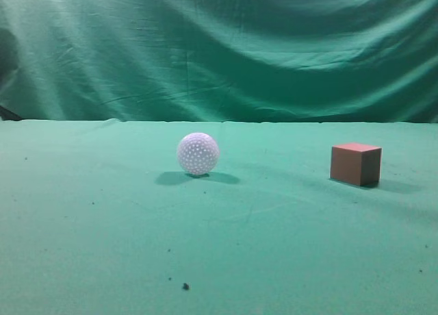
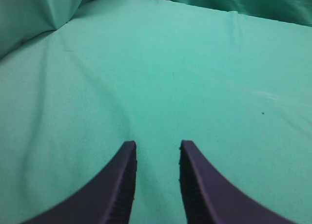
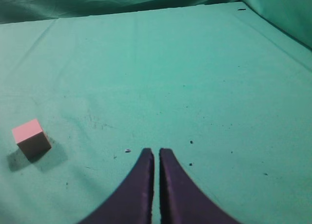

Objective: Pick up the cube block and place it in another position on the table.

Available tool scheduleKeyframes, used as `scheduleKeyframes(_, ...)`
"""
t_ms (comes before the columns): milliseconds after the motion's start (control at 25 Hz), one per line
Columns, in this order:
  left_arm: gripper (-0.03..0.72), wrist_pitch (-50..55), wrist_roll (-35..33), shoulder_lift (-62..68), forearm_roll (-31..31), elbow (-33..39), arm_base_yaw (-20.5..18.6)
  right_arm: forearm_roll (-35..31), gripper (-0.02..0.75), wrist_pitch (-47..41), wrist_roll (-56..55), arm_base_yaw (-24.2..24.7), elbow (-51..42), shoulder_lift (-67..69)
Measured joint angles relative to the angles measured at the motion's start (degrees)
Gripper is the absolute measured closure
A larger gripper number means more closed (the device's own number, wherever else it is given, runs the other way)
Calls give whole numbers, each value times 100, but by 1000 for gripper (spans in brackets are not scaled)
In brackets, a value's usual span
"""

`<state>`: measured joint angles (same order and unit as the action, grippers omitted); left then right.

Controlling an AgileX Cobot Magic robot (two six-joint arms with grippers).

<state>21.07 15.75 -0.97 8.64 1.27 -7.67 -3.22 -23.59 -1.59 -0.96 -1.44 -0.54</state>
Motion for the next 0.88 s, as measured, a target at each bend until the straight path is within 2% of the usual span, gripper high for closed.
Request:
scheduleKeyframes(640,453,0,0,0,0,0,0,32,738,32,13,0,0,0)
scheduleKeyframes(760,453,0,0,0,0,0,0,85,738,413,13,0,0,0)
scheduleKeyframes(880,453,0,0,0,0,0,0,36,738,1431,-140,0,0,0)
